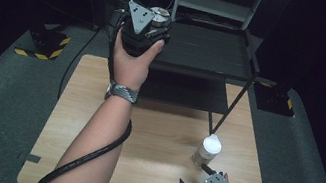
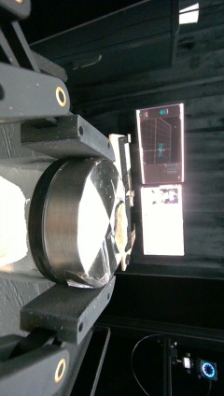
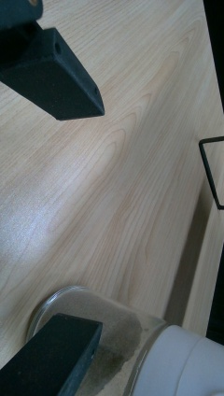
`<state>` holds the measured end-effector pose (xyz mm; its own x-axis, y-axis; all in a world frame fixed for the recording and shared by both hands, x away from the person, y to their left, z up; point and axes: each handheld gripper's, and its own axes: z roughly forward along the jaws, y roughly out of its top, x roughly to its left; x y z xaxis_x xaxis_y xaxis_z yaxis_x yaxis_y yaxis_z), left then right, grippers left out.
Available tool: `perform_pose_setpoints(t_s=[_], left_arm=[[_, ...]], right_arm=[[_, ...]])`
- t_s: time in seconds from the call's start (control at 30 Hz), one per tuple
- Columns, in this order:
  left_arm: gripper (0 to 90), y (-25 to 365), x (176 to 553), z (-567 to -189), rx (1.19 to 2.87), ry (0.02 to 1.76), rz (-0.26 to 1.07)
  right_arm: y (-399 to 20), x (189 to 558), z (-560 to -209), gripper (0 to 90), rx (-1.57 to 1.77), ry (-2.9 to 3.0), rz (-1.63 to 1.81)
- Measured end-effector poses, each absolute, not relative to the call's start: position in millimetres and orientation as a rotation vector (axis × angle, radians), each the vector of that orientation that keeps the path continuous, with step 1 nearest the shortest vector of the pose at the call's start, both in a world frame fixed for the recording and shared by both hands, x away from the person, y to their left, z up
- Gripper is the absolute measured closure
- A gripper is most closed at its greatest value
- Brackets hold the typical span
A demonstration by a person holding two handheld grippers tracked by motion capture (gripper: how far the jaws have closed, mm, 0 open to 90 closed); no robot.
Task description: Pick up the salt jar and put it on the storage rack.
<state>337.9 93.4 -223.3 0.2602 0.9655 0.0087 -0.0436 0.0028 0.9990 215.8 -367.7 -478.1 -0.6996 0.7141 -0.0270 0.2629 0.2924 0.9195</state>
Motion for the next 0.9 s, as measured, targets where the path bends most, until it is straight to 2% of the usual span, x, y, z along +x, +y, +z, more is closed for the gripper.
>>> perform_pose_setpoints(t_s=[0.9], left_arm=[[34.1,96.4,345.0,-231.2,1.28,0.978,1.013]], right_arm=[[-365.5,214.5,-478.8,0.4,0.859,2.128,1.387]])
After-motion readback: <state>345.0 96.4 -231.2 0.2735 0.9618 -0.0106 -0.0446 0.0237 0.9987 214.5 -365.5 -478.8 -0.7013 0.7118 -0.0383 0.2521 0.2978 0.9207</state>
